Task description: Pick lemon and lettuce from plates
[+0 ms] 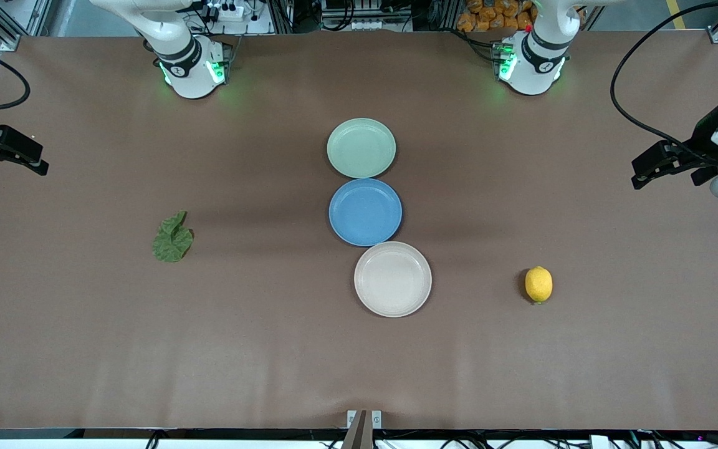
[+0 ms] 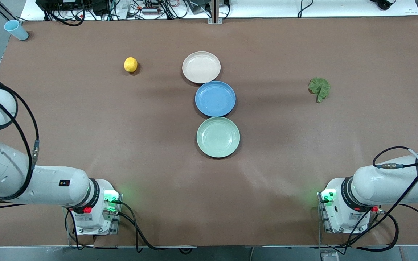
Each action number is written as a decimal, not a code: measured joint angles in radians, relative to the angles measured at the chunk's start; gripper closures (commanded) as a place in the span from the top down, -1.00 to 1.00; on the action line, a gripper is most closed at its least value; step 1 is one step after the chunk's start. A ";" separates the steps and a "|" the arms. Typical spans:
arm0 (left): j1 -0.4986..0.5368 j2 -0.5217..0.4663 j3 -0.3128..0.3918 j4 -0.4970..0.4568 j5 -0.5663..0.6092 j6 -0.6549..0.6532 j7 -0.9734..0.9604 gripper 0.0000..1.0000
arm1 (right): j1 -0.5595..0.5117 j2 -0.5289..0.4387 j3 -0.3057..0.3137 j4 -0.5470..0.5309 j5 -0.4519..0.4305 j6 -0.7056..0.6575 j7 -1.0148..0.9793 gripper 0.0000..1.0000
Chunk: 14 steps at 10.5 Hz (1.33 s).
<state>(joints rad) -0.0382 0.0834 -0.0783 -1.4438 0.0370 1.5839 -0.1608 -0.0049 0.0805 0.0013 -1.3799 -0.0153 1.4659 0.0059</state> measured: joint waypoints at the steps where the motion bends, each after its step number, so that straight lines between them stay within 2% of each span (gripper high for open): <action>1: 0.000 0.000 0.000 0.000 0.000 0.000 0.000 1.00 | 0.000 0.000 -0.001 0.000 0.000 0.000 0.000 1.00; 14: -0.018 0.027 -0.004 -0.006 0.000 0.000 0.000 1.00 | -0.001 0.000 -0.001 0.000 0.000 0.000 0.000 1.00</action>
<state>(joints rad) -0.0566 0.1108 -0.0818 -1.4496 0.0370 1.5839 -0.1608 -0.0061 0.0805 -0.0001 -1.3799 -0.0153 1.4658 0.0059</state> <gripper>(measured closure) 0.000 0.000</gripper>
